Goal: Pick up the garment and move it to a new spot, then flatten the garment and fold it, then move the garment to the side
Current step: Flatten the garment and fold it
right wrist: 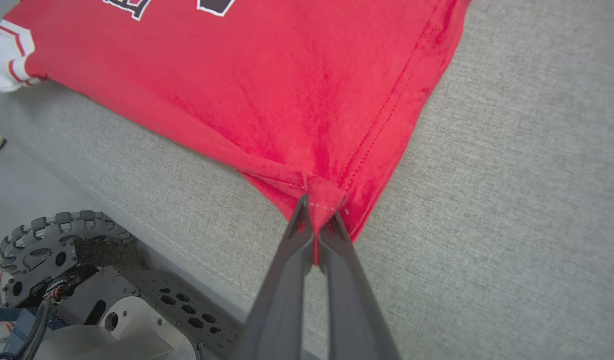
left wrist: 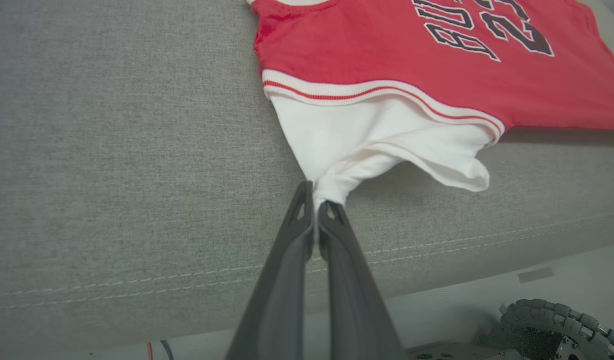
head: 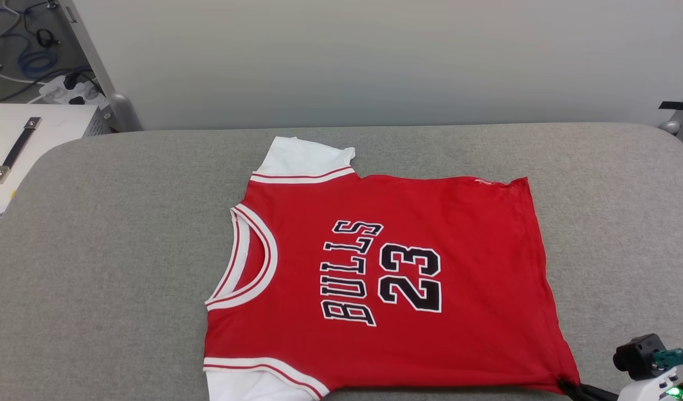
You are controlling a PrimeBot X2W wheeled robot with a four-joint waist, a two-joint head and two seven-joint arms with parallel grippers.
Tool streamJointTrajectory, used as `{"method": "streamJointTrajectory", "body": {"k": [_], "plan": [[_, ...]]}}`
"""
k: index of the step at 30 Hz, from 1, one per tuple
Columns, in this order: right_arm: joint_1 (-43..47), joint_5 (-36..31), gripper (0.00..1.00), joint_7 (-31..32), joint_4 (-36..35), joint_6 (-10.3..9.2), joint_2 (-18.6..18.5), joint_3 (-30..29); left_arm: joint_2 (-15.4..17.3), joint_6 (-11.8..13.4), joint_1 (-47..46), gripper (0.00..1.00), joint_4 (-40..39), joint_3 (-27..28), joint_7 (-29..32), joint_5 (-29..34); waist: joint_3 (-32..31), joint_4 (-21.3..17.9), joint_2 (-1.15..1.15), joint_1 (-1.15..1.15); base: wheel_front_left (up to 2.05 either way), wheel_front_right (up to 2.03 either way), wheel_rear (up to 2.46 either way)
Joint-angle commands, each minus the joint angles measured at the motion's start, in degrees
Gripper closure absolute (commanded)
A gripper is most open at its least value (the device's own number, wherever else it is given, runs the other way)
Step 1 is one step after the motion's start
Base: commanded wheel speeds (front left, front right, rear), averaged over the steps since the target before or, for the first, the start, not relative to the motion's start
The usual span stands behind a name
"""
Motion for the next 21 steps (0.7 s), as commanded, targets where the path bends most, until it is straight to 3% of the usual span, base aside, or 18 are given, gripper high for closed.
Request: {"method": "streamJointTrajectory", "body": {"k": [1, 8, 14, 20, 21], "plan": [[1.14, -0.63, 1.00, 0.39, -0.25, -0.04, -0.19, -1.22, 0.53, 0.04, 1.00, 1.00, -0.42, -0.13, 0.28, -0.35, -0.09, -0.08, 0.00, 0.01, 0.00, 0.00, 0.00], [3.90, -3.05, 1.00, 2.68, -1.63, -0.04, 1.83, -7.29, 1.94, 0.74, -1.99, 1.00, -1.07, 0.13, -1.24, 2.52, 0.16, 0.23, 0.00, 0.01, 0.00, 0.00, 0.00], [3.13, -5.28, 1.00, 4.81, -3.81, -0.04, 3.74, -12.80, 3.04, -0.42, -9.18, 1.00, -1.03, -0.46, -0.60, 4.69, 1.82, -0.55, 0.00, 0.01, 0.00, 0.00, 0.00], [0.54, -6.01, 1.00, 7.56, -5.22, -0.04, 5.50, -17.62, 3.76, -1.68, -19.58, 1.00, 0.80, -0.73, 1.18, 6.21, 5.66, -1.46, 0.00, 0.01, 0.00, 0.00, 0.00], [-2.45, -6.08, 1.00, 9.26, -5.48, -0.04, 6.76, -19.95, 3.77, -3.20, -28.19, 1.00, 3.62, -2.52, 3.13, 6.98, 9.42, -2.29, 0.00, 0.01, 0.00, 0.00, 0.00]]}}
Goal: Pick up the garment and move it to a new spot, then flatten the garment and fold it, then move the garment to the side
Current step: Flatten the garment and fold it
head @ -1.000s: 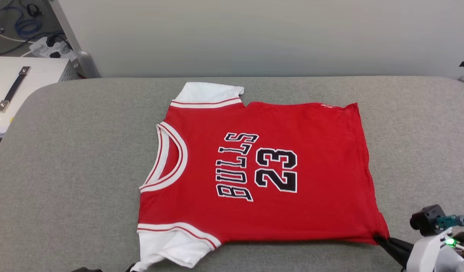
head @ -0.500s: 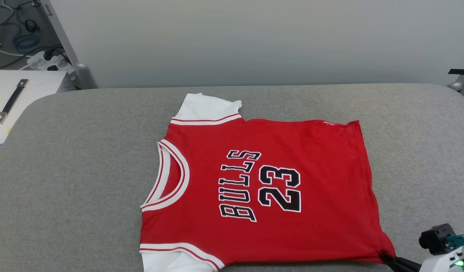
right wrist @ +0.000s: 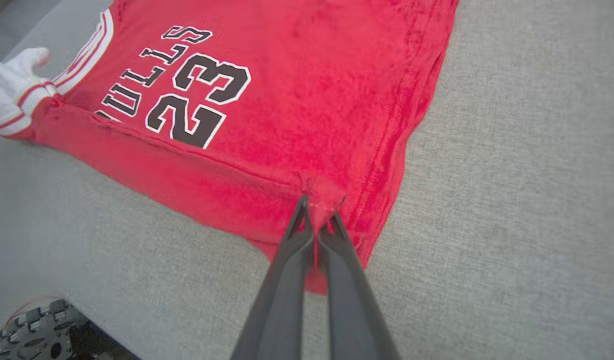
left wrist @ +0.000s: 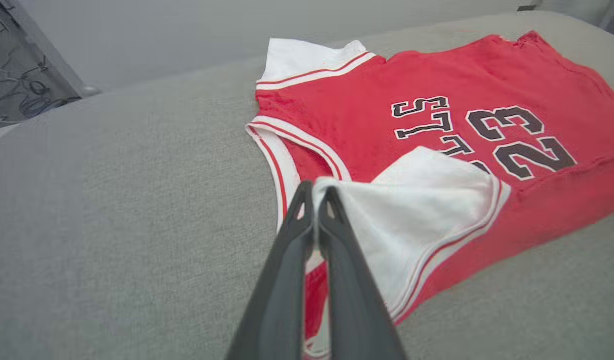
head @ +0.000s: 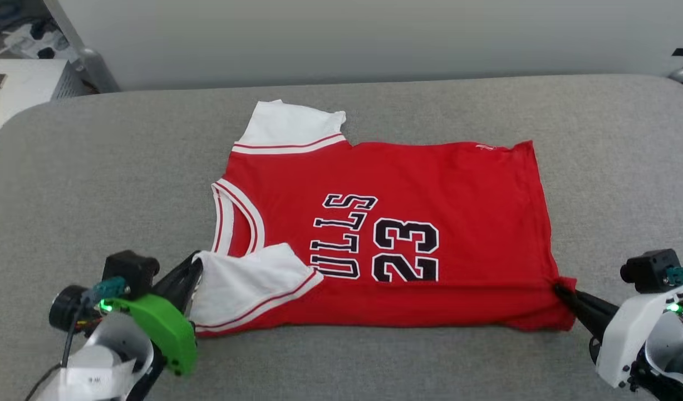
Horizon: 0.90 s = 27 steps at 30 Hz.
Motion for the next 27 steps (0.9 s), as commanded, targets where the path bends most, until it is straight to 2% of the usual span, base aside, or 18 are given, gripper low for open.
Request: {"method": "streamJointTrajectory", "body": {"k": [1, 12, 14, 25, 27], "plan": [[-1.63, -0.17, 1.00, 0.50, -0.07, -0.03, 0.61, -0.54, 0.10, -0.59, -3.33, 1.00, 1.42, -0.61, 0.33, 0.43, 3.27, -1.06, 0.00, 0.00, 0.00, 0.00, 0.00], [-9.93, 0.17, 1.00, 1.99, 3.40, -0.03, 2.30, 0.38, -0.21, -1.90, -19.70, 1.00, 15.48, -5.89, -1.33, 0.22, 10.26, -2.61, 0.00, 0.00, 0.00, 0.00, 0.00], [-13.79, 0.43, 1.00, 1.91, 7.10, -0.03, 3.44, 2.82, -0.85, -1.96, -24.41, 1.00, 22.42, -10.12, -3.75, -1.28, 12.84, -2.81, 0.00, 0.00, 0.00, 0.00, 0.00], [-16.44, 1.84, 1.00, -1.00, 13.29, -0.03, 5.57, 6.85, -1.52, -1.97, -27.86, 1.00, 32.62, -18.68, -8.29, -6.35, 12.16, -2.06, 0.00, 0.00, 0.00, 0.00, 0.00], [-16.54, 1.68, 0.57, -2.06, 14.04, -0.03, 5.46, 6.81, -1.52, -1.97, -28.33, 0.51, 33.80, -19.43, -9.18, -7.32, 11.17, -1.84, 0.00, 0.00, 0.00, 0.00, 0.00]]}}
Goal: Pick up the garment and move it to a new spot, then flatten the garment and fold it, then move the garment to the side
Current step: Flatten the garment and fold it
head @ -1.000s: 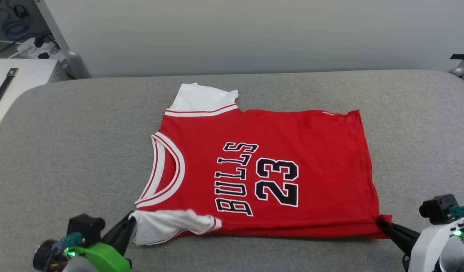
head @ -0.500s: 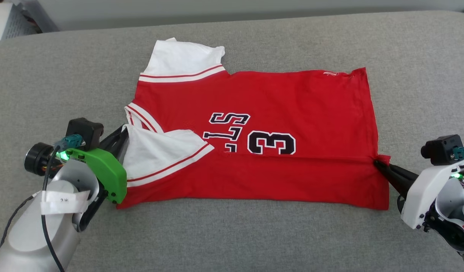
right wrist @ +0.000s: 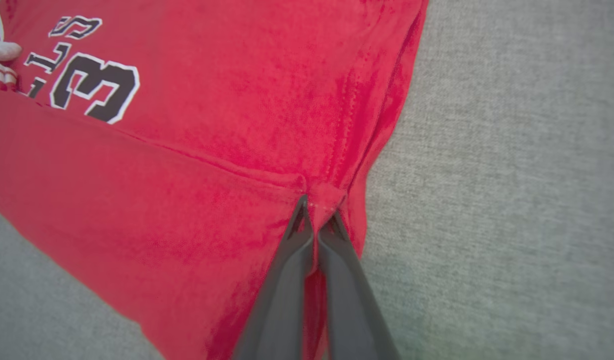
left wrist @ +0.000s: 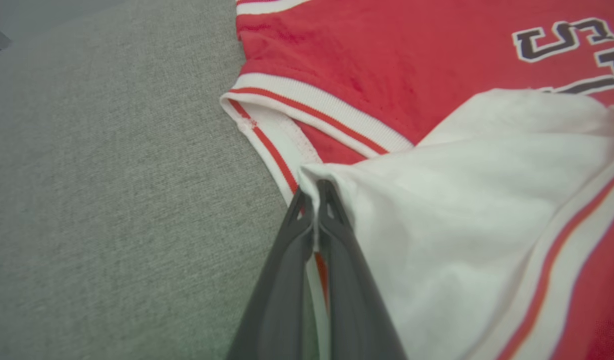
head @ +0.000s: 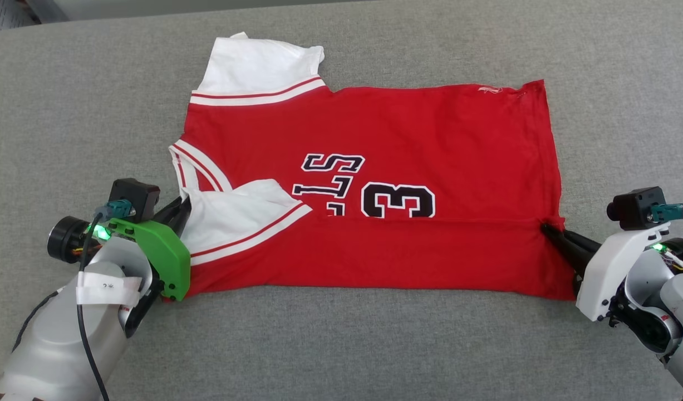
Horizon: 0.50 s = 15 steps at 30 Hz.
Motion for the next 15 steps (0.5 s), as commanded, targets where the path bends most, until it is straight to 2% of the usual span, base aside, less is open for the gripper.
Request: {"method": "streamJointTrajectory", "body": {"k": [1, 6, 8, 12, 15], "plan": [[-0.03, -0.01, 0.00, -0.78, 0.79, -0.06, 0.15, 0.21, 0.11, -0.16, -0.79, 0.00, 1.15, -0.83, -0.47, -0.77, -1.55, 0.60, 0.00, -0.01, 0.00, 0.00, 0.00], [0.50, -0.22, 0.00, -3.88, -0.07, -0.06, -0.35, -1.45, 1.36, -0.16, -2.83, 0.00, 1.44, -3.21, -1.05, -2.36, -4.59, 1.59, 0.00, -0.01, 0.00, 0.00, 0.00], [1.02, -0.61, 0.00, -4.76, -0.97, -0.06, -0.77, -2.24, 2.29, -0.16, -3.76, 0.00, 0.55, -4.32, 0.48, -3.92, -5.75, 1.92, 0.00, -0.01, 0.00, 0.00, 0.00], [2.53, -1.63, 0.00, -5.50, -2.96, -0.06, -1.43, -3.91, 5.49, -0.16, -5.84, 0.00, -3.31, -7.53, 7.03, -8.41, -7.65, 2.55, 0.00, -0.01, 0.00, 0.00, 0.00], [3.74, -2.87, 0.00, -5.29, -4.26, -0.06, -1.64, -5.13, 8.16, -0.16, -7.85, 0.00, -6.96, -9.48, 14.27, -13.39, -8.53, 2.88, 0.00, -0.01, 0.00, 0.00, 0.00]]}}
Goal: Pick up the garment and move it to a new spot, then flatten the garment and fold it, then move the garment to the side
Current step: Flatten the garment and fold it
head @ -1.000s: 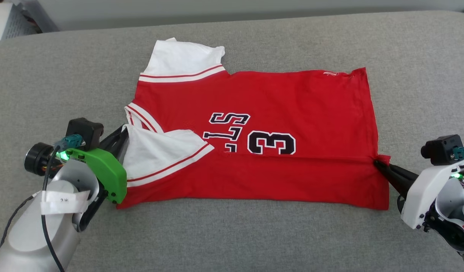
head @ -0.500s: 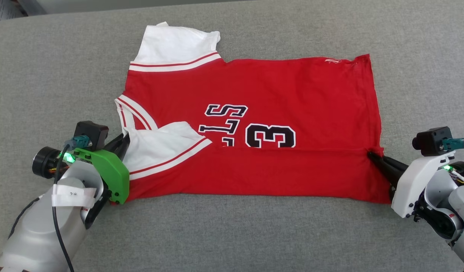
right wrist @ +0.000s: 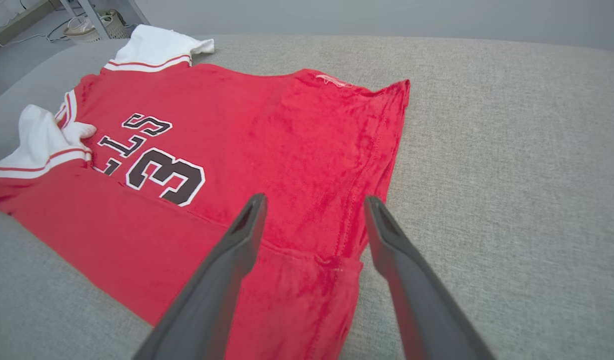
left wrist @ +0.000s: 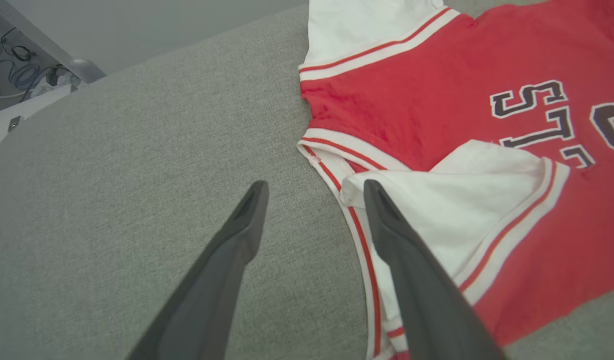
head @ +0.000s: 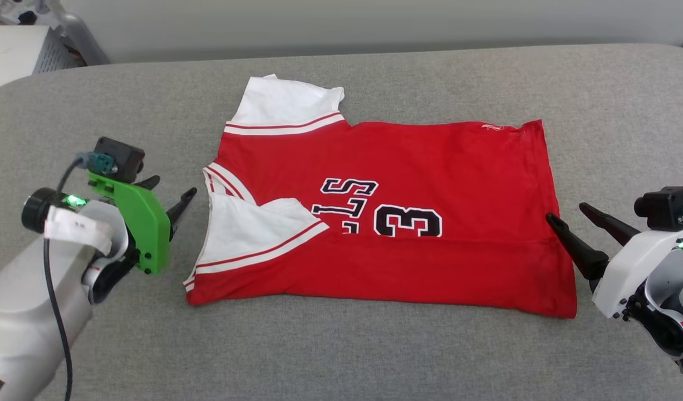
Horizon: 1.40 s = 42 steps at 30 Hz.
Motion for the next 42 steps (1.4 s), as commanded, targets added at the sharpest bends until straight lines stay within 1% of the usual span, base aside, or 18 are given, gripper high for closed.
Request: {"method": "streamJointTrajectory", "body": {"k": [1, 4, 6, 8, 14, 19, 23, 28, 34, 35, 36, 37, 42], "plan": [[0.97, -0.62, 0.00, -0.01, -0.58, -0.04, 0.03, -0.59, 1.07, -0.15, -1.76, 0.00, -1.55, -0.45, 2.80, -2.77, -1.25, 0.73, 0.00, 0.00, 0.00, 0.00, 0.00], [2.03, -1.77, 0.00, 0.88, -1.68, -0.04, 0.48, -1.68, 2.91, -0.15, -3.31, 0.00, -4.73, -1.45, 11.60, -9.27, -1.72, 0.73, 0.00, 0.00, 0.00, 0.00, 0.00], [2.58, -2.41, 0.00, 1.44, -2.22, -0.04, 0.81, -2.36, 3.92, -0.15, -4.21, 0.00, -5.76, -2.33, 17.36, -12.06, -1.83, 0.65, 0.00, 0.00, 0.00, 0.00, 0.00], [2.97, -2.98, 0.00, 1.96, -2.75, -0.04, 1.17, -2.89, 4.56, -0.15, -4.96, 0.00, -6.28, -3.04, 21.74, -13.80, -1.80, 0.38, 0.00, 0.00, 0.00, 0.00, 0.00], [3.77, -4.41, 0.00, 3.58, -4.38, -0.04, 1.98, -4.29, 4.24, 0.04, -4.80, 0.00, -5.75, -5.45, 30.15, -16.02, -1.00, -0.88, 0.00, 0.00, 0.00, 0.00, 0.00], [3.86, -5.06, 0.00, 4.64, -5.23, -0.04, 2.49, -5.19, 3.45, 0.44, -2.59, 0.00, -4.61, -7.60, 33.33, -16.51, -0.14, -2.12, 0.00, 0.00, 0.00, 0.00, 0.00], [3.74, -5.38, 0.00, 5.22, -5.71, -0.04, 2.77, -5.63, 3.64, 0.76, -0.90, 0.00, -3.35, -9.15, 35.36, -16.48, 0.58, -2.96, 0.00, 0.00, 0.00, 0.00, 0.00], [3.37, -5.64, 0.00, 5.32, -5.85, -0.04, 3.17, -5.66, 2.77, 0.99, 1.12, 0.00, -1.52, -9.51, 34.26, -16.89, 1.58, -3.66, 0.00, 0.00, 0.00, 0.00, 0.00], [2.55, -5.54, 0.00, 5.54, -5.90, -0.04, 3.29, -5.39, 0.13, 0.67, 3.37, 0.00, 1.56, -10.20, 33.05, -17.84, 2.04, -3.95, 0.00, 0.00, 0.00, 0.00, 0.00], [2.38, -5.62, 0.00, 5.62, -5.96, -0.04, 3.19, -5.45, -0.22, 0.56, 3.47, 0.18, 1.86, -10.47, 32.99, -17.79, 1.93, -3.88, 0.00, 0.00, 0.00, 0.00, 0.00], [2.26, -5.69, 0.00, 5.72, -6.02, -0.04, 3.08, -5.49, -0.39, 0.47, 3.44, 0.55, 2.04, -10.77, 32.90, -17.54, 1.80, -3.79, 0.00, 0.00, 0.00, 0.00, 0.00], [2.07, -5.73, 0.00, 5.87, -6.11, -0.04, 2.88, -5.49, -0.48, 0.36, 3.37, 1.00, 2.27, -11.15, 32.71, -17.17, 1.54, -3.65, 0.00, 0.00, 0.00, 0.00, 0.00], [0.97, -5.90, 0.00, 7.12, -7.41, -0.04, 1.33, -5.80, -0.29, 0.03, 2.51, 1.00, 2.48, -11.64, 31.30, -16.70, -0.05, -2.69, 0.00, 0.00, 0.00, 0.00, 0.00]]}}
